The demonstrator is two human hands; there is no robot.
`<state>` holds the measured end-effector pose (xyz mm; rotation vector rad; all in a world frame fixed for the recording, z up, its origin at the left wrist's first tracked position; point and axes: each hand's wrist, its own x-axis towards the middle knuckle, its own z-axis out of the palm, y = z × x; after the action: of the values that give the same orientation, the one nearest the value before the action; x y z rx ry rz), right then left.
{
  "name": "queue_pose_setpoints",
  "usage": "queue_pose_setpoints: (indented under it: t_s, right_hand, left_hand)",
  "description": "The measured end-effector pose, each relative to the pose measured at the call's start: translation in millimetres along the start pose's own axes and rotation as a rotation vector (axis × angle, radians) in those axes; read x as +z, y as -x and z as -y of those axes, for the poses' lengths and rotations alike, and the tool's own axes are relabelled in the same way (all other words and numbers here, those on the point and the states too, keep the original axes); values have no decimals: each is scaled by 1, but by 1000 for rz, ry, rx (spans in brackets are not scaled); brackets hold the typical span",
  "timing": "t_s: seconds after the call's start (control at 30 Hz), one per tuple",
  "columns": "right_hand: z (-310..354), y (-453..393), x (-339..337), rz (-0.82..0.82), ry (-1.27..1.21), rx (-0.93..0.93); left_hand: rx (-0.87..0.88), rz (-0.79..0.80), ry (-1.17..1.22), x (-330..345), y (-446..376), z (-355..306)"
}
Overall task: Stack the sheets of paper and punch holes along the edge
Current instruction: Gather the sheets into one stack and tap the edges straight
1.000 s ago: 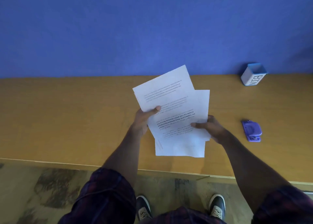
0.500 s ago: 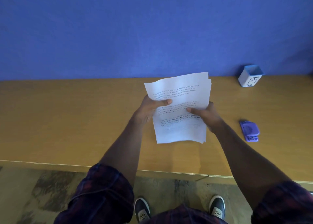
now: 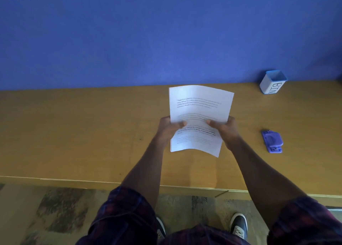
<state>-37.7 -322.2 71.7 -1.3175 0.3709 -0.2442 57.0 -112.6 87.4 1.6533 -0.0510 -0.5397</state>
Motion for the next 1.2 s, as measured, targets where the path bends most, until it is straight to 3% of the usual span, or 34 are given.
queue_pose_setpoints:
  t_s: [0.07,0.23,0.43,0.63,0.87,0.93,1.03,1.1,1.2]
  right_hand:
    - [9,-5,4,-30,31,-35]
    - [24,-7,5,-18,-35,-145]
    - [-5,3,-2,5,185,41]
    - [20,-1,9,-48,105,-110]
    - [-26,10,-11,-82,330,25]
    - [-31,11,-12,-125,378,-9]
    - [-33,13,-9,-278,331,136]
    - [-29,16,-5,-215,180,231]
    - [-26,19,1,-9,1,203]
  left_hand:
    - [28,-22,37,-1,-3,-9]
    - [78,98,89,-13,-2,-25]
    - [-21,26,-110,-11,3,8]
    - [81,91,38,-20,-2,-3]
    - [-59,-9,-155,-10,5,21]
    - [-63,-62,-63,-9,6,17]
    - [-101,-126,182,-4,6,12]
    - [-119,-93,331,2,9,11]
    - [-108,43,456,11,14,15]
